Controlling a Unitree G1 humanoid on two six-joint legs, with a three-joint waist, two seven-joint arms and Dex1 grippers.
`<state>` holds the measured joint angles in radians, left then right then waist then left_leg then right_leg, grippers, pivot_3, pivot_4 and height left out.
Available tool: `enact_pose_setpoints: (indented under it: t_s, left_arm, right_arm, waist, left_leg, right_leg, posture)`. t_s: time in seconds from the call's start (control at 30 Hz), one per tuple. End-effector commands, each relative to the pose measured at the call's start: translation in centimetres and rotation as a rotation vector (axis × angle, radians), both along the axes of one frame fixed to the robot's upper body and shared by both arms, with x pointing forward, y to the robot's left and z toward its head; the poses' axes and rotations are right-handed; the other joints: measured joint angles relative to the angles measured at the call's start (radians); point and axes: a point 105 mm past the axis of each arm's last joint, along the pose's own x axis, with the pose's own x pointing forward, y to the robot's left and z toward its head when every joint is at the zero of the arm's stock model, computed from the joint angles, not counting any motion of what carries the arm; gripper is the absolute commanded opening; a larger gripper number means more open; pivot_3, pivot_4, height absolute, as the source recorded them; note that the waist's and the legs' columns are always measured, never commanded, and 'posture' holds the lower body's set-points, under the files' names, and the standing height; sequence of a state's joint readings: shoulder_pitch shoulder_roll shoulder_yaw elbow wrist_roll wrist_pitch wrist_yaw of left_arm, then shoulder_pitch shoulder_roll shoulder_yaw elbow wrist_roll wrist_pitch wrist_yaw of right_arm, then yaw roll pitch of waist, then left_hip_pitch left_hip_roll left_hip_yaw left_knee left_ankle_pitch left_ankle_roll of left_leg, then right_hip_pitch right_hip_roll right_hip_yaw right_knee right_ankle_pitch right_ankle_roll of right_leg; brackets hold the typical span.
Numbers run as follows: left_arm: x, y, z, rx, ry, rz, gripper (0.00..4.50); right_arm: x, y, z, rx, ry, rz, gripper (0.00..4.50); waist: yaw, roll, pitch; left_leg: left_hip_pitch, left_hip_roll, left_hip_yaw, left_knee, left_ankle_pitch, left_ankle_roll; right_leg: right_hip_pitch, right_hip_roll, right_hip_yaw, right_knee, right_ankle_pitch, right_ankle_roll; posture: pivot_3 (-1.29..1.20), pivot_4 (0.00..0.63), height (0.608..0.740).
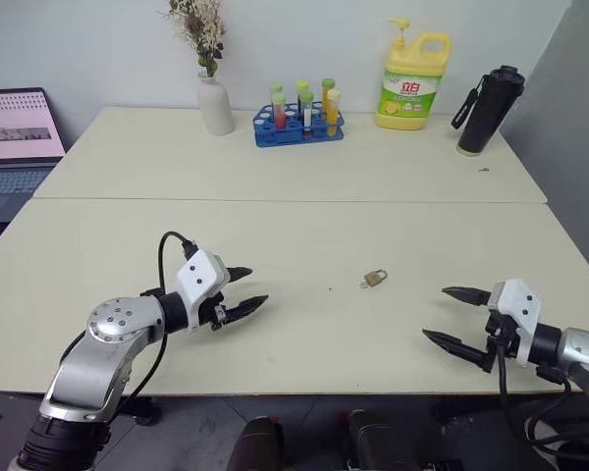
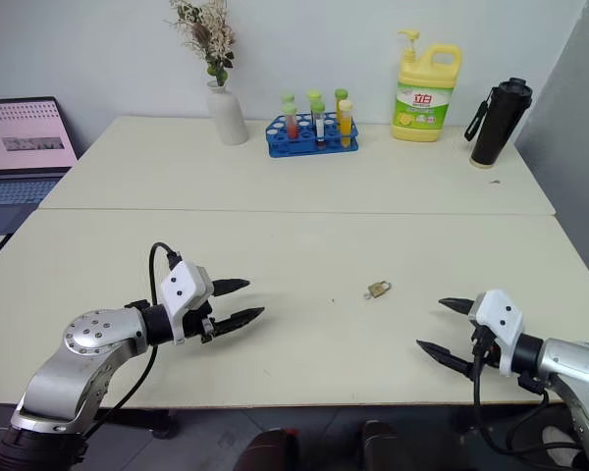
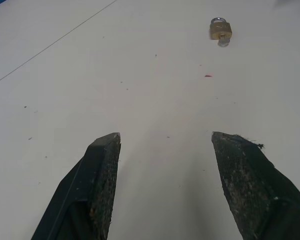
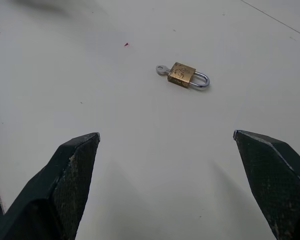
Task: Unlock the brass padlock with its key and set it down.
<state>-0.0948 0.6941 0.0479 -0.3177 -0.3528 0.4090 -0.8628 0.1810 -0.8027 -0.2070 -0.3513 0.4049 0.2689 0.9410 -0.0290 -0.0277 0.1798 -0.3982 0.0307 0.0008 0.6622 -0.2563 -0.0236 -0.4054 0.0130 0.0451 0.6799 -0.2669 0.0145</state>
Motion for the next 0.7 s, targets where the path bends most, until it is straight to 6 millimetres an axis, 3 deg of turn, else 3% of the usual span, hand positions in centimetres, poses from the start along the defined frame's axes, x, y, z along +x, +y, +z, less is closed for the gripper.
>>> enact_pose_setpoints:
  t_s: [0.03,0.43,0.57,0.7]
  left_arm:
    - [-0.3,-0.3,1.7,-0.010,-0.066,-0.023,3.04]
    - [-0.1,-0.5,1.0,0.070,-0.094,-0.037,3.04]
    - [0.8,-0.9,3.0,-0.030,-0.155,-0.031,3.04]
    - [0.4,-1.2,2.7,0.010,-0.158,-0.081,3.04]
  right_arm:
    - [-0.3,0.0,0.3,-0.005,-0.029,0.026,4.50]
    - [-0.6,0.2,-0.6,-0.013,-0.002,0.049,4.50]
    - [0.1,0.0,-0.2,-0.038,-0.054,0.026,4.50]
    - [1.0,0.3,0.4,-0.084,-0.174,0.019,4.50]
  waist:
    - [0.000,0.000,0.000]
    - [0.000,0.000,0.000]
    - [0.001,0.000,0.000]
    - [0.000,0.000,0.000]
  left_leg:
    - [0.000,0.000,0.000,0.000,0.000,0.000]
    - [0.000,0.000,0.000,0.000,0.000,0.000]
    - [0.000,0.000,0.000,0.001,0.000,0.000]
    - [0.000,0.000,0.000,0.000,0.000,0.000]
  right_leg:
    - [0.000,0.000,0.000,0.000,0.000,0.000]
    - [0.000,0.000,0.000,0.000,0.000,0.000]
    - [0.000,0.001,0.000,0.000,0.000,0.000]
    - [0.000,0.001,0.000,0.000,0.000,0.000]
  posture:
    - [0.00,0.150,0.740]
    - [0.00,0.150,0.740]
    - [0.00,0.150,0.740]
    - [0.00,0.150,0.740]
